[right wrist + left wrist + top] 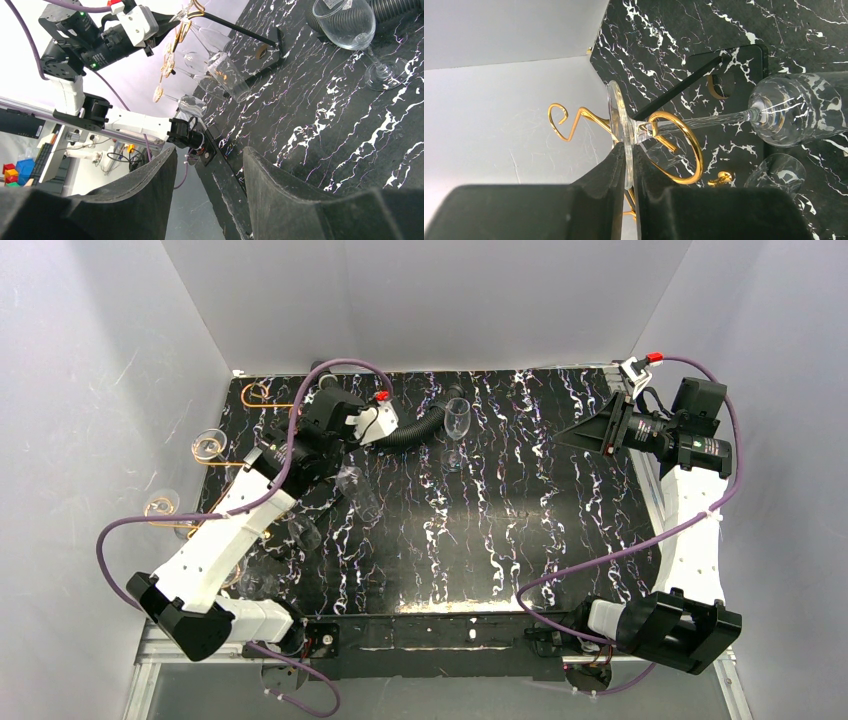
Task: Place the wine glass upside down on the wine glass rack
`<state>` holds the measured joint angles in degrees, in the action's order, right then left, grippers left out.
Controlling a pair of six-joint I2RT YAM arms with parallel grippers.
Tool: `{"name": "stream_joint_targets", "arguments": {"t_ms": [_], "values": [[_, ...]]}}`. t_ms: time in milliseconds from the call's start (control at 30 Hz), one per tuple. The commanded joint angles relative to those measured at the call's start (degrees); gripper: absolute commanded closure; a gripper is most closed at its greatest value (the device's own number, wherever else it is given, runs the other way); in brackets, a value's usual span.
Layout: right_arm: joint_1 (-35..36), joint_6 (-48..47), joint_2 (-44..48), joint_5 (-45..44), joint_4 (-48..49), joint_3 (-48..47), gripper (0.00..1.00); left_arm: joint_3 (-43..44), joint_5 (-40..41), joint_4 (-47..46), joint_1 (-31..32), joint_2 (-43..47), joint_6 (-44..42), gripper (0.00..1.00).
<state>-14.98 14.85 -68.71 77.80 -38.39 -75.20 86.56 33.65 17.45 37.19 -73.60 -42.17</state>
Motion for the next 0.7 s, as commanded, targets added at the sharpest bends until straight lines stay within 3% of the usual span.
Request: {"name": "stream_joint_targets", "arguments": {"t_ms": [0, 333, 667], "values": [[-0.1, 0.3, 0.2, 1.5, 2.2, -0.1, 0.41, -0.9, 2.9, -1.6, -0.5, 2.3, 1.2, 0.89], [-0.2, 0.2, 0.4, 1.4, 2.3, 0.1, 0.41, -0.3, 2.7, -0.4, -0.5, 3.0, 4.1, 0.72], [-0.1, 0.2, 0.4, 1.4, 2.3, 0.4, 0.41, -0.3, 1.7, 1.6, -0.5, 4.3, 9.1, 0.66]]}}
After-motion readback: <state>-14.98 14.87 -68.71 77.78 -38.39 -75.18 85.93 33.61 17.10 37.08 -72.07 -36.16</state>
